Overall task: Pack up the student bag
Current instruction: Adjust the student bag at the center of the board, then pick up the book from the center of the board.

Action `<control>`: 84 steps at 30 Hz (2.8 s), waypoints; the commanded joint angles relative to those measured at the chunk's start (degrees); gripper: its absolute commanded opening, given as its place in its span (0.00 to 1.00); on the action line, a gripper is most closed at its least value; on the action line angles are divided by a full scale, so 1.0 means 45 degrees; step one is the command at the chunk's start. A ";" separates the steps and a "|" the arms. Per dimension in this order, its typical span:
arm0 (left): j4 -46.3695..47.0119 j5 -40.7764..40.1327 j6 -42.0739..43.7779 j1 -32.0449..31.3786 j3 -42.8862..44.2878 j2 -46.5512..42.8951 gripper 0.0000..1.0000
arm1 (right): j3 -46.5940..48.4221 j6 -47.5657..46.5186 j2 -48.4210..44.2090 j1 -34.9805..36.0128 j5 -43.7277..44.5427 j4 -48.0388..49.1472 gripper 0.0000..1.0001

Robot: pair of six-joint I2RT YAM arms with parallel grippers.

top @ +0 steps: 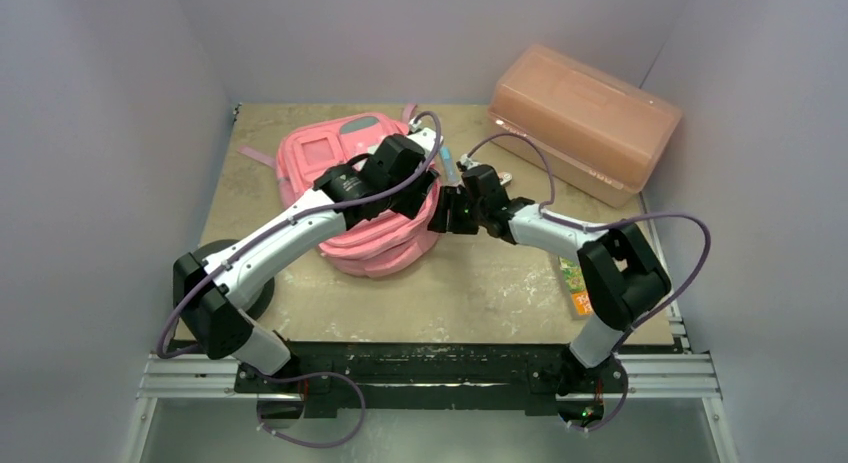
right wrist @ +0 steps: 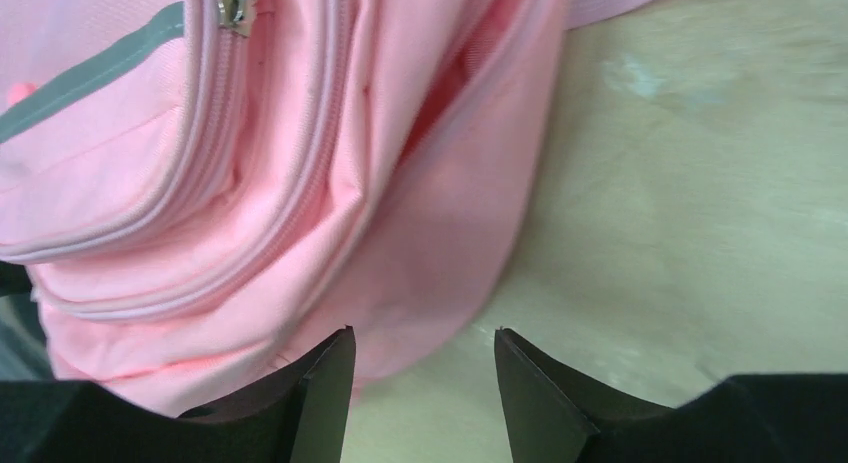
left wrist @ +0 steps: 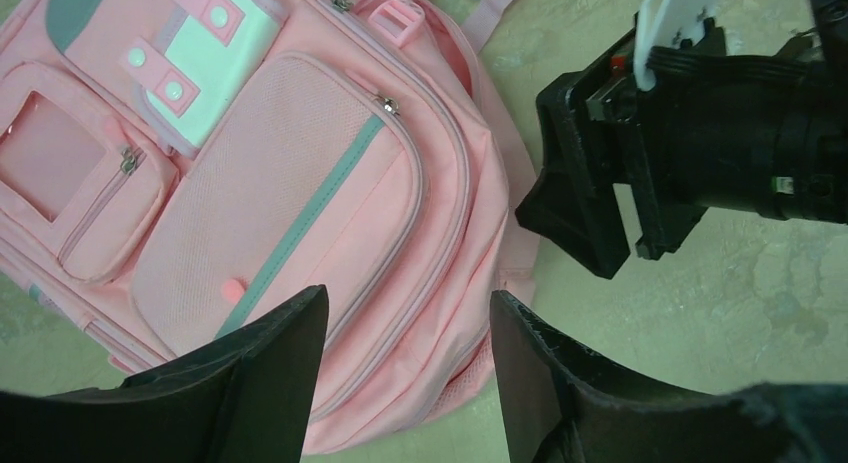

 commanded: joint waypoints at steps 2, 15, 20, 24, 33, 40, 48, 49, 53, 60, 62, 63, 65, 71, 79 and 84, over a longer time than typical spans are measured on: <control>0.0652 0.0597 -0.0332 0.0053 -0.0141 -0.0991 0.61 | -0.0285 -0.1767 -0.1908 -0.0545 0.3996 -0.3298 0.70; 0.0662 0.1008 -0.0616 0.0051 -0.0205 -0.1289 0.64 | -0.4038 0.2027 -0.7341 -0.5620 0.8485 -0.3113 0.99; 0.0715 0.1078 -0.0732 0.0063 -0.0297 -0.1335 0.64 | -0.6220 0.2687 -0.8261 -0.8156 0.8861 -0.0312 0.99; 0.0693 0.1240 -0.0831 0.0063 -0.0266 -0.1335 0.64 | -0.5843 0.2231 -0.6946 -0.9509 0.9027 0.0463 0.99; 0.0597 0.1409 -0.1279 0.0056 -0.0230 -0.1157 0.70 | -0.5651 0.2977 -0.5822 -1.1568 0.8197 0.0438 0.99; 0.0527 0.1594 -0.1412 0.0052 -0.0182 -0.1226 0.73 | -0.5071 0.2734 -0.4677 -1.1798 0.7619 -0.0031 0.99; 0.0520 0.1699 -0.1418 0.0054 -0.0154 -0.1297 0.73 | -0.4821 0.2833 -0.4383 -1.1803 0.5089 -0.1480 0.99; 0.0523 0.1744 -0.1395 0.0057 -0.0124 -0.1286 0.73 | -0.4985 0.2824 -0.4321 -1.1798 0.4550 -0.1512 0.99; 0.0515 0.1978 -0.1384 0.0052 -0.0113 -0.1149 0.72 | -0.6044 0.2965 -0.4469 -1.1770 0.2730 -0.1501 0.98; 0.0403 0.2193 -0.1401 0.0070 -0.0010 -0.0634 0.69 | -0.7948 0.3782 -0.6688 -1.0219 0.0403 -0.2549 0.97; 0.0399 0.2370 -0.1482 0.0069 0.0008 -0.0496 0.69 | -0.8220 0.4176 -0.7364 -0.9536 0.0051 -0.2837 0.97; 0.0391 0.2485 -0.1535 0.0059 -0.0004 -0.0427 0.69 | -0.8359 0.4398 -0.7677 -0.9242 -0.0215 -0.2893 0.97; 0.0425 0.2780 -0.1701 0.0056 -0.0048 -0.0281 0.69 | -0.8560 0.4691 -0.8300 -0.8808 -0.0608 -0.2923 0.98; 0.1259 0.5331 -0.3367 0.0062 -0.0768 0.0084 0.69 | -0.7580 0.3009 -0.9511 -0.8664 -0.0178 -0.3330 0.99; 0.8571 0.7014 -1.0573 -0.0635 -0.5956 -0.0232 0.63 | -0.7048 0.0922 -0.7890 -0.8635 -0.1578 -0.2726 0.94; 1.1024 0.5335 -1.2812 -0.2248 -0.6385 0.1287 0.66 | -0.6984 0.0171 -0.7407 -0.8469 -0.1807 -0.2581 0.94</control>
